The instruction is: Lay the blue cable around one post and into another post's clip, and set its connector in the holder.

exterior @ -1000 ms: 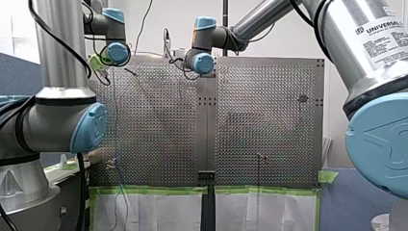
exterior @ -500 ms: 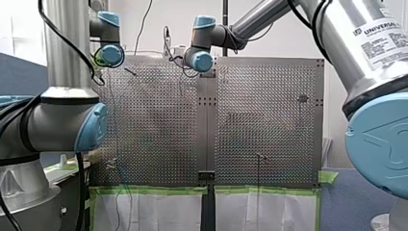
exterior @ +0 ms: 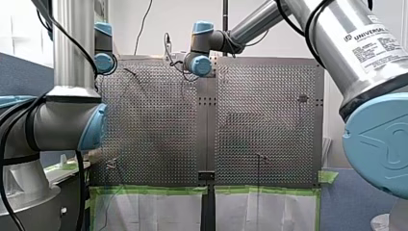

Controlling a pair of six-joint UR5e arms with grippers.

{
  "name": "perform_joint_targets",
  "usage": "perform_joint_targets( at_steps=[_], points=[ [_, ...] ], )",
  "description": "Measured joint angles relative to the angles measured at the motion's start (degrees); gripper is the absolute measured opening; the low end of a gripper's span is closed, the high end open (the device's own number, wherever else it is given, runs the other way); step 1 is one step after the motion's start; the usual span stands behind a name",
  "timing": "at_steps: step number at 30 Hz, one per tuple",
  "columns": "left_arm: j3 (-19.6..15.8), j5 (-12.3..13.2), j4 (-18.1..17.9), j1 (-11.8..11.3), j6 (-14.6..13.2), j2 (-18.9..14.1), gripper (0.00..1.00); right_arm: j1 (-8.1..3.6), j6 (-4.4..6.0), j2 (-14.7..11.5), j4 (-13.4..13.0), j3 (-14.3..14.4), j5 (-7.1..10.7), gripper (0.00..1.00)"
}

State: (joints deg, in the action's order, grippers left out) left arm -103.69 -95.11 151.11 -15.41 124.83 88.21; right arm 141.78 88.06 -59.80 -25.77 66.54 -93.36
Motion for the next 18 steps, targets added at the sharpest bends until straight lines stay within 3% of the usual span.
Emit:
perform_joint_targets(
  at_steps=[9, 18],
  points=[
    [0.1, 5.0, -2.1, 0.2, 0.0, 3.1, 1.00, -1.27, 0.19, 0.1, 1.1, -0.2, -0.83, 0.02],
    [-0.3, 3.7, -1.6, 0.8, -0.6, 5.0, 1.00, -2.66, 0.19, 0.3, 4.4, -0.2, -2.49, 0.02]
  ],
)
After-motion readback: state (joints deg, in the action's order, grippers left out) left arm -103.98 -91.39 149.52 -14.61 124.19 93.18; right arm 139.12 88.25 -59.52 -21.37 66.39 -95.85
